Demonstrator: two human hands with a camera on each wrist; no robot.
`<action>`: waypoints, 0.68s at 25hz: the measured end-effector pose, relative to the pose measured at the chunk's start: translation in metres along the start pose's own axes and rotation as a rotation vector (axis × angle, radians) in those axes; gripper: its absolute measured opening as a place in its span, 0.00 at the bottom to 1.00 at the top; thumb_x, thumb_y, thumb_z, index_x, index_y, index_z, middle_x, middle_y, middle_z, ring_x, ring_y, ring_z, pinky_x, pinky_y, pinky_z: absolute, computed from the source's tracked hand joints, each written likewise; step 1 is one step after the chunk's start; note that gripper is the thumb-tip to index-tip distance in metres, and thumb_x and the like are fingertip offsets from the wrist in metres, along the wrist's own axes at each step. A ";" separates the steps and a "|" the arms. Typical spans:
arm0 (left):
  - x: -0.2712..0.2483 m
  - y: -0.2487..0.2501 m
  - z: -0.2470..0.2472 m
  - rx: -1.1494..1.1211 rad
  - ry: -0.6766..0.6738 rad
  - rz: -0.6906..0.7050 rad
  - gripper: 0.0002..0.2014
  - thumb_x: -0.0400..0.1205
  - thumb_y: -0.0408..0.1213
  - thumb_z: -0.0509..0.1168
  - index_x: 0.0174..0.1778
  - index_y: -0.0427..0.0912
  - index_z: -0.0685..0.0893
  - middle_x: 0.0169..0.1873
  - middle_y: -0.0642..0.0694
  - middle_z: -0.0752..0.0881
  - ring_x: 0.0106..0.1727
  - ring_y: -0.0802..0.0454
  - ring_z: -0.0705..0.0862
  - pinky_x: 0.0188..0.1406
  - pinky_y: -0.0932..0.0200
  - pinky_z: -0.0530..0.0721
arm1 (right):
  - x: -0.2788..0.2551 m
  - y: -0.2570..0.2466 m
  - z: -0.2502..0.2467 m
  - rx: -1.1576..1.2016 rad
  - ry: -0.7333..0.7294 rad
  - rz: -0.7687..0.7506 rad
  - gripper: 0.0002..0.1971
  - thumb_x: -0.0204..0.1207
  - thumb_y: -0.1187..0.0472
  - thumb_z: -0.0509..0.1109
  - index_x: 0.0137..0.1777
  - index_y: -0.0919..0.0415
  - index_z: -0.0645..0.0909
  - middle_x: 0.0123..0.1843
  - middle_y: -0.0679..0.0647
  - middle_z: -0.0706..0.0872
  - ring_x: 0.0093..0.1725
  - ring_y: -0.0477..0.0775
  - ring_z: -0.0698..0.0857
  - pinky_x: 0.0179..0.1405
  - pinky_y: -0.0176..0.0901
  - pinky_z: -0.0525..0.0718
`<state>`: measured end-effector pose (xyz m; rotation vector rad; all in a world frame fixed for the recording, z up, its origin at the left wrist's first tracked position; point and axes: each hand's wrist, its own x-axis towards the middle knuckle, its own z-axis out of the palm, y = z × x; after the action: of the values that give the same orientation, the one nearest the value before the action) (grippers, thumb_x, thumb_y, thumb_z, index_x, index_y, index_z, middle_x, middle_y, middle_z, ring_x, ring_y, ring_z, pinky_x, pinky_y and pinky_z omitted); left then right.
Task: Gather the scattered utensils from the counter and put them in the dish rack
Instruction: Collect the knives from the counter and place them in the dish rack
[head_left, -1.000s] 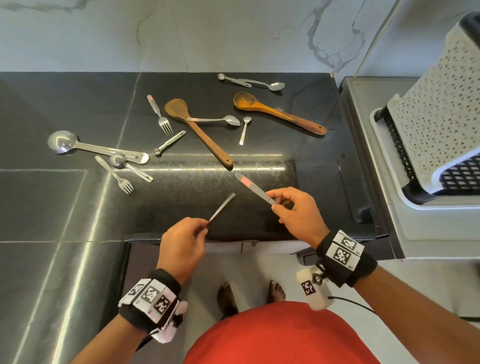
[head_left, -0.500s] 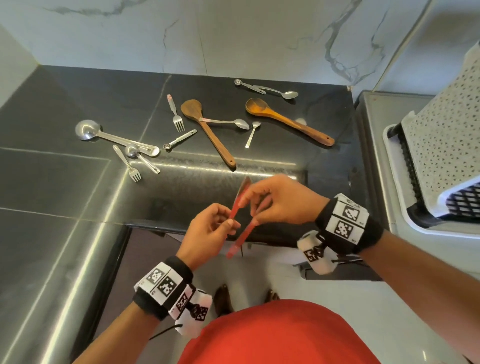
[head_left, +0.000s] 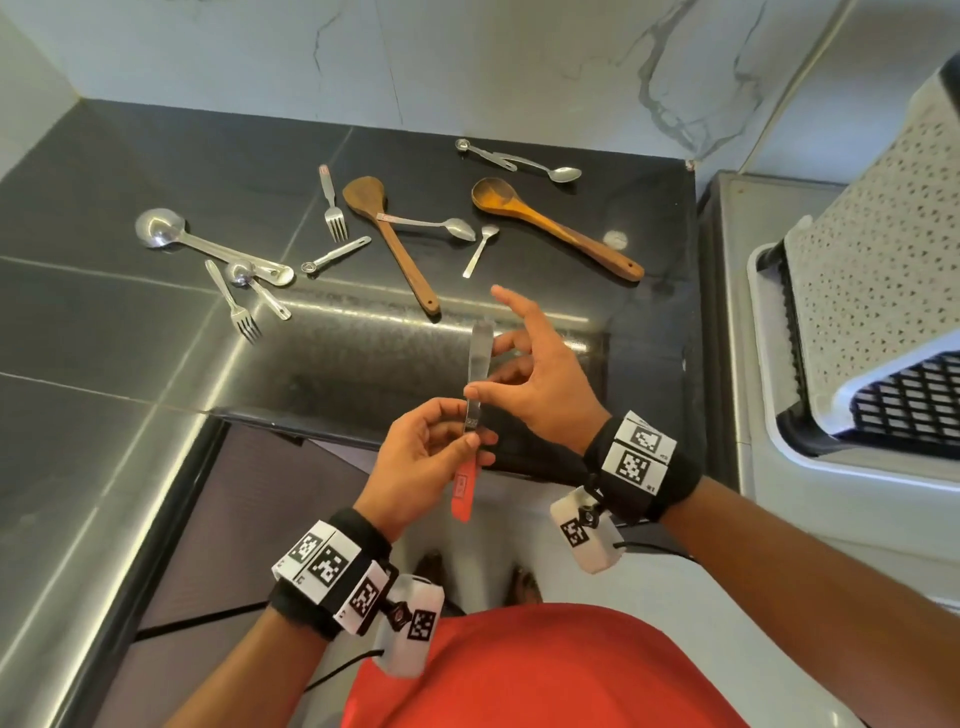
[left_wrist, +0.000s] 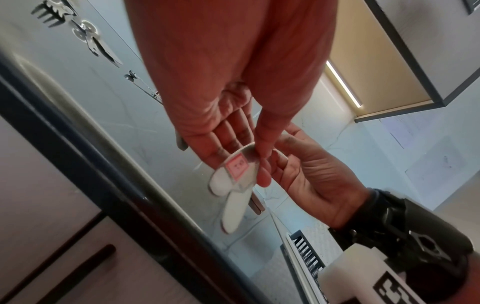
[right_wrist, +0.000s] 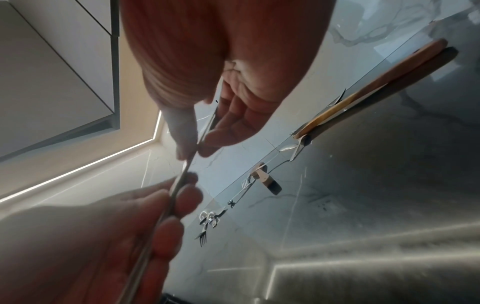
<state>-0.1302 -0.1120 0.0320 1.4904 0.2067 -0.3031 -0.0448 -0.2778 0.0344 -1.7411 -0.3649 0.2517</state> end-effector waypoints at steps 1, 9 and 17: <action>0.002 0.001 0.003 -0.008 -0.011 -0.004 0.13 0.83 0.22 0.64 0.64 0.32 0.80 0.50 0.31 0.91 0.45 0.44 0.93 0.46 0.52 0.91 | -0.003 0.003 0.000 -0.027 0.018 0.006 0.47 0.70 0.64 0.83 0.84 0.46 0.61 0.57 0.57 0.88 0.44 0.53 0.93 0.49 0.48 0.93; 0.031 0.024 0.028 0.058 -0.103 0.093 0.16 0.81 0.17 0.64 0.63 0.33 0.82 0.50 0.29 0.91 0.51 0.41 0.93 0.50 0.53 0.91 | -0.023 0.001 -0.014 0.139 0.201 0.103 0.11 0.80 0.63 0.74 0.60 0.65 0.87 0.48 0.57 0.95 0.46 0.52 0.94 0.48 0.45 0.91; 0.072 0.073 0.072 0.276 -0.170 0.456 0.10 0.80 0.26 0.70 0.53 0.44 0.88 0.47 0.49 0.93 0.50 0.57 0.91 0.51 0.63 0.88 | -0.020 -0.063 -0.074 0.219 0.674 -0.030 0.06 0.86 0.65 0.66 0.55 0.59 0.84 0.46 0.59 0.91 0.49 0.50 0.91 0.51 0.42 0.88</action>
<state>-0.0423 -0.1846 0.0834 1.7246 -0.3213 -0.0889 -0.0432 -0.3415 0.1098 -1.4991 0.1259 -0.3083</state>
